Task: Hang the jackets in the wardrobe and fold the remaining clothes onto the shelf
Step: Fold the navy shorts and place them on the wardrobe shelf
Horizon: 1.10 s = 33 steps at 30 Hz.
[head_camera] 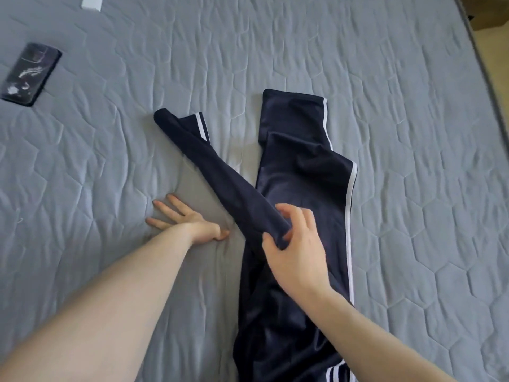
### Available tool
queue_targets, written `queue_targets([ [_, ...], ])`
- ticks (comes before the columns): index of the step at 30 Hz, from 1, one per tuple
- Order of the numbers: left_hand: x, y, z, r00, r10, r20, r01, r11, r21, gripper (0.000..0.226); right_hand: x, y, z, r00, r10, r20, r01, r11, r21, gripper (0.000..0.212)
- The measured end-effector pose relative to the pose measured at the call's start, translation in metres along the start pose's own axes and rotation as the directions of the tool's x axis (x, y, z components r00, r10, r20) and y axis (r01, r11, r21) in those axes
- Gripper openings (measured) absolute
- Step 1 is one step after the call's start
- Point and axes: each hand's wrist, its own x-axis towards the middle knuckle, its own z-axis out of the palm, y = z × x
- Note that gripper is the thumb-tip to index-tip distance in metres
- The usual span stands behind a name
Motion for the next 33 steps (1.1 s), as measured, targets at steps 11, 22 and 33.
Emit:
queue_targets([
  [11, 0.052, 0.009, 0.01, 0.985, -0.123, 0.12, 0.143, 0.974, -0.176, 0.193, 0.154, -0.085, 0.083, 0.957, 0.024, 0.287, 0.035, 0.979, -0.2, 0.042],
  [22, 0.068, 0.005, 0.022, 0.969, -0.108, 0.224, 0.161, 0.958, -0.236, 0.207, 0.198, -0.049, -0.048, 0.91, 0.312, -0.273, -0.134, 0.845, 0.518, 0.023],
  [33, 0.065, 0.007, 0.02, 0.979, -0.183, 0.091, 0.195, 0.971, -0.14, 0.203, 0.198, 0.02, -0.037, 0.896, 0.439, -0.067, -0.435, 0.898, 0.059, 0.074],
])
